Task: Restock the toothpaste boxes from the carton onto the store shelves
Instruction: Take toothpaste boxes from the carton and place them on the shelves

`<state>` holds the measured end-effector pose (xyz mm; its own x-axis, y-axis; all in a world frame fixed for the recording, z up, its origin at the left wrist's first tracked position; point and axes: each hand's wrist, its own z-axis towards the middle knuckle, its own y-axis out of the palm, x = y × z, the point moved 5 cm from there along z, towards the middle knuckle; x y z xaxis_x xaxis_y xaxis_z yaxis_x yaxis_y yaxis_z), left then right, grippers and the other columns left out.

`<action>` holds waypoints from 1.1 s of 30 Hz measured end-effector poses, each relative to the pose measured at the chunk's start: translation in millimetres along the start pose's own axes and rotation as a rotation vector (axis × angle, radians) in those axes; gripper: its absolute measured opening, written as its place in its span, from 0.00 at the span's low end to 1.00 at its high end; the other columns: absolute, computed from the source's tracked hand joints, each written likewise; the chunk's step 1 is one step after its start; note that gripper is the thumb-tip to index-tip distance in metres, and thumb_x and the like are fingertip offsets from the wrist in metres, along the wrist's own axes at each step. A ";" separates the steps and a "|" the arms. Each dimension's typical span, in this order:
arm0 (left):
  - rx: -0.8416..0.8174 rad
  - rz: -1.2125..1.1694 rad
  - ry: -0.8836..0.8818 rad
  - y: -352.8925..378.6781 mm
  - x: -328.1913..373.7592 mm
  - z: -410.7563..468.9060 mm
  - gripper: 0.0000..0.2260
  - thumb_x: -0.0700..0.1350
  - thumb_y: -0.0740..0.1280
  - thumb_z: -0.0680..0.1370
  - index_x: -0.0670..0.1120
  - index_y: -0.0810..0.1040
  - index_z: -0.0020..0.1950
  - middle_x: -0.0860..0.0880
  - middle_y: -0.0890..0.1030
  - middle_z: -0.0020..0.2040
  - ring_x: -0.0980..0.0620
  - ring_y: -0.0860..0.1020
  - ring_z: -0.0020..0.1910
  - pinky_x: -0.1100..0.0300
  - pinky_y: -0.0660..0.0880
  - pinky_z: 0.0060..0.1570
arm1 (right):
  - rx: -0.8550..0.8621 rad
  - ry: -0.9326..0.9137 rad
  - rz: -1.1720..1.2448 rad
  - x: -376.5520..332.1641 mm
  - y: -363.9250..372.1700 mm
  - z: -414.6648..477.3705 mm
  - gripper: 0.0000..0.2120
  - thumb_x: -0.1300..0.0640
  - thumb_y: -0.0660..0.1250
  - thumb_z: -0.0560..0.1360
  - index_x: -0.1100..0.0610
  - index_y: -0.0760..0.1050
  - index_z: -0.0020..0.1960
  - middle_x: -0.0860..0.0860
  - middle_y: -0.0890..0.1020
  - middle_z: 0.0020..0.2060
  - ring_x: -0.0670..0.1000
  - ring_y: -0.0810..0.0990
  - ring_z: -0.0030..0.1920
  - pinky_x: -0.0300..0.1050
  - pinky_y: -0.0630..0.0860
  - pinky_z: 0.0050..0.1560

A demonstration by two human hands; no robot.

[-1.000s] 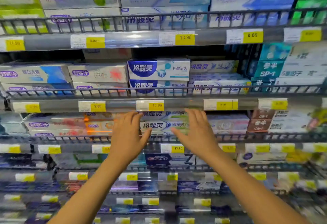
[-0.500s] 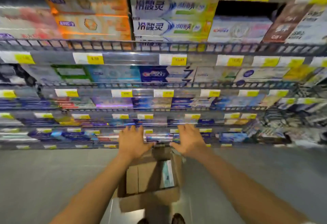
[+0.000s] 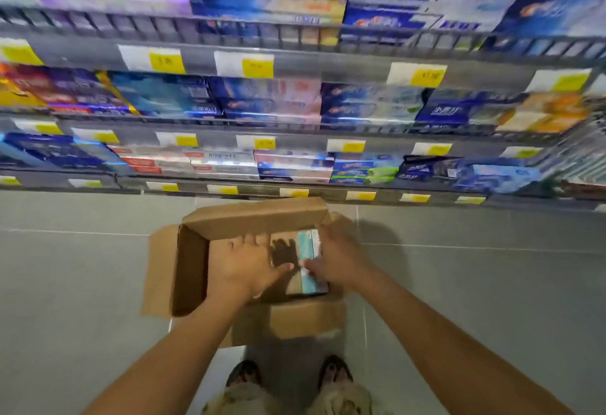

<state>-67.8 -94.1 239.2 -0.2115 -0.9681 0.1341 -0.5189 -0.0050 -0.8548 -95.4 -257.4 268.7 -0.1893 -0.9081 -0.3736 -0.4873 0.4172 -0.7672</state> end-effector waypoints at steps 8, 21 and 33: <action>0.009 0.022 0.010 146.4 -48.3 110.1 0.37 0.72 0.57 0.70 0.50 0.64 0.71 0.44 0.70 0.69 0.43 0.68 0.68 0.48 0.65 0.65 | 0.010 -0.029 -0.155 51.3 144.5 123.2 0.37 0.38 0.63 0.73 0.56 0.56 0.73 0.59 0.64 0.69 0.58 0.64 0.68 0.55 0.65 0.66; 0.043 0.019 -0.051 219.5 -75.2 175.6 0.37 0.73 0.57 0.70 0.51 0.64 0.71 0.44 0.72 0.69 0.42 0.69 0.67 0.48 0.67 0.64 | 0.005 0.160 -0.273 101.3 222.5 205.9 0.39 0.38 0.64 0.73 0.58 0.55 0.73 0.60 0.63 0.70 0.60 0.61 0.69 0.53 0.62 0.67; 0.052 -0.009 -0.025 223.7 -76.0 190.9 0.41 0.74 0.56 0.69 0.49 0.60 0.74 0.42 0.71 0.69 0.39 0.68 0.67 0.46 0.67 0.64 | -0.033 0.291 -0.560 116.5 266.6 218.7 0.36 0.43 0.62 0.75 0.63 0.56 0.73 0.60 0.67 0.67 0.56 0.67 0.65 0.47 0.64 0.63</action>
<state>-9.7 -69.5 -57.9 -0.1861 -0.9739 0.1296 -0.4764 -0.0259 -0.8788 -61.0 -243.9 -93.4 -0.1195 -0.9632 0.2407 -0.6051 -0.1215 -0.7868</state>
